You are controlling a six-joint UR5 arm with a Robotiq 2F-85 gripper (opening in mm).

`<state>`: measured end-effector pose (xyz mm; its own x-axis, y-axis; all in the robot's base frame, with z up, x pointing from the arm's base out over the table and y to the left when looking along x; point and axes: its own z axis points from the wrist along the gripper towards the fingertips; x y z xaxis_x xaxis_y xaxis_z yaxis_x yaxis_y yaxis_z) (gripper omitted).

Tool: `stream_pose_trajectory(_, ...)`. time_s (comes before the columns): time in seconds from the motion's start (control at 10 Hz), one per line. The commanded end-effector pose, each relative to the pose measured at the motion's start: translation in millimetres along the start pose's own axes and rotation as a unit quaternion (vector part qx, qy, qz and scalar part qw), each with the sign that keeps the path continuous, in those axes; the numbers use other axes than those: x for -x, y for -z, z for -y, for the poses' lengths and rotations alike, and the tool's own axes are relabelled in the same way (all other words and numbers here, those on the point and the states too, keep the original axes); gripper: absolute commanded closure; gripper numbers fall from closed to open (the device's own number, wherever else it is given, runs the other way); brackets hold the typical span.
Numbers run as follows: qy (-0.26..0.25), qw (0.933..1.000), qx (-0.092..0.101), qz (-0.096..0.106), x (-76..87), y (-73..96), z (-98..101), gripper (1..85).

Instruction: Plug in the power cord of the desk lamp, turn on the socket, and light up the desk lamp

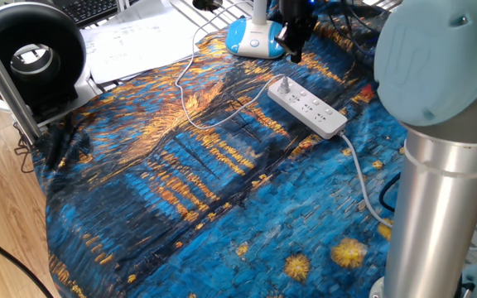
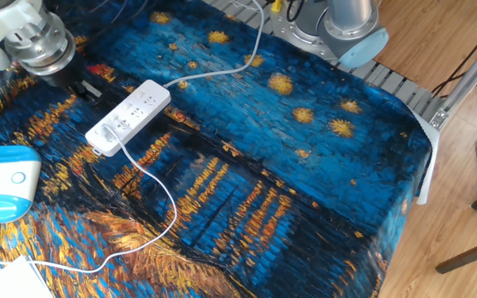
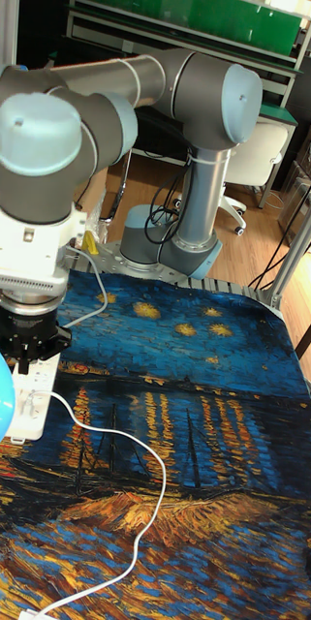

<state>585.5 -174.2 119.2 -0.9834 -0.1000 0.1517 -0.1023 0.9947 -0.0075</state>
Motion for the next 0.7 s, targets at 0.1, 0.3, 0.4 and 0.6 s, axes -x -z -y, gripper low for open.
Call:
stream_pose_trajectory(0.1,-0.003,0.9997,-0.007,0.022,10.7,8.2,-1.2,84.3)
stream_pose_trajectory(0.3,0.007,0.9988,-0.022,0.043,21.8,9.2,6.4,84.3)
stream_pose_trajectory(0.4,0.029,0.9953,-0.065,0.066,34.4,12.4,27.8,84.3)
stream_pose_trajectory(0.6,0.028,0.9917,-0.091,0.087,45.5,16.2,40.8,84.3)
